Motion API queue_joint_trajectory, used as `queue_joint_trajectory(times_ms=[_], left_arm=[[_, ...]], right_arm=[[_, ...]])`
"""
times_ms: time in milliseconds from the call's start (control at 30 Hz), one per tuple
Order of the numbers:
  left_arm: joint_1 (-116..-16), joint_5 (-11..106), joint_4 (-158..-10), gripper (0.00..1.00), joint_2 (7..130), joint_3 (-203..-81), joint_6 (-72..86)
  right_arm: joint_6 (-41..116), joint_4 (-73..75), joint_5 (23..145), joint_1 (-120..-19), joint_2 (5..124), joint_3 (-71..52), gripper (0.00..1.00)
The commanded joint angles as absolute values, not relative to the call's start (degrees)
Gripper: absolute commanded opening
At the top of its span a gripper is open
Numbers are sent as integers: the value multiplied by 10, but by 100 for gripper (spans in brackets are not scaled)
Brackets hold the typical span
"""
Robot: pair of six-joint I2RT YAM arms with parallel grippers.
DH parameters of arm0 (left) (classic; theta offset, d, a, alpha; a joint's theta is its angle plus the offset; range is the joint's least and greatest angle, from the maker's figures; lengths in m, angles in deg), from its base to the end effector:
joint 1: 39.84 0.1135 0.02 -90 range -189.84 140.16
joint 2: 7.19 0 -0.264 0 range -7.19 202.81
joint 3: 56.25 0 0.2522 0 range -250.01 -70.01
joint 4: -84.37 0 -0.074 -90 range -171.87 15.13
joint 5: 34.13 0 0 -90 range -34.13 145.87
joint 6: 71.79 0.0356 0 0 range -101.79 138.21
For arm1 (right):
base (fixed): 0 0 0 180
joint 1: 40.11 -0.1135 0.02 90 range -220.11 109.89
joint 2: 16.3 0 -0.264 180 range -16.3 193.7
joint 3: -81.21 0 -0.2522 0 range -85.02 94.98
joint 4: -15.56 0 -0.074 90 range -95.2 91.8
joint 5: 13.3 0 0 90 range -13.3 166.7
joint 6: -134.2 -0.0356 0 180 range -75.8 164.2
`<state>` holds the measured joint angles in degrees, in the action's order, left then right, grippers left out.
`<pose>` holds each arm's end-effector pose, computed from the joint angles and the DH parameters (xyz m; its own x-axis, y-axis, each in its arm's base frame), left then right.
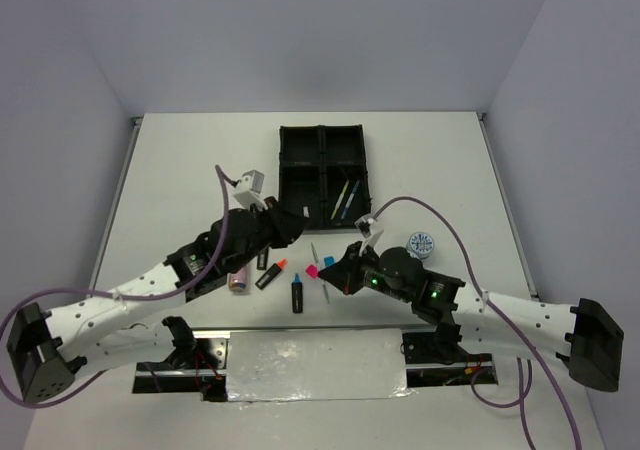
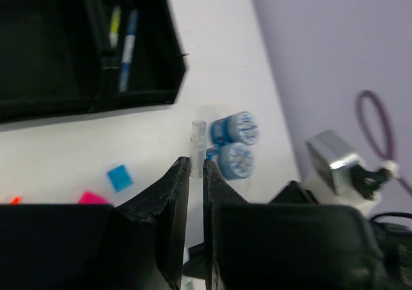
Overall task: Sort the stationery into containers
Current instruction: Close the pen cap on the pen.
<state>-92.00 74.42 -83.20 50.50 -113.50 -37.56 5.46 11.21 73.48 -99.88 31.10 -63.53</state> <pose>0.1538 -0.1795 0.3107 -0.5386 -0.5844 -0.6070 0.2012 0.6104 -0.7662 0.0988 0.1657 0.2237 -0.6343 0.1524 -0.7579 -0.5623 0.5819 0.5876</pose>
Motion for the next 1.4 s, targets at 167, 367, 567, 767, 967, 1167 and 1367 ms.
queue_joint_trajectory(times_ms=[167, 367, 567, 767, 967, 1167, 1367], left_arm=[[-919, 668, -1016, 0, 399, -1073, -307], [-919, 669, -1038, 0, 372, -1044, -308], [-919, 675, -1031, 0, 386, -1046, -307], [-918, 674, -1034, 0, 390, -1044, -304], [-918, 674, -1035, 0, 390, -1040, -301], [-918, 669, -1044, 0, 397, -1037, -303], [-918, 656, -1062, 0, 406, -1033, -310]], right_arm=[[33, 222, 633, -1052, 311, -606, 0], [52, 225, 646, -1061, 320, -586, 0], [80, 245, 662, -1074, 326, -575, 0], [88, 233, 652, -1075, 315, -572, 0], [96, 217, 633, -1076, 300, -570, 0], [107, 202, 624, -1075, 290, -560, 0], [111, 187, 617, -1075, 294, -551, 0]])
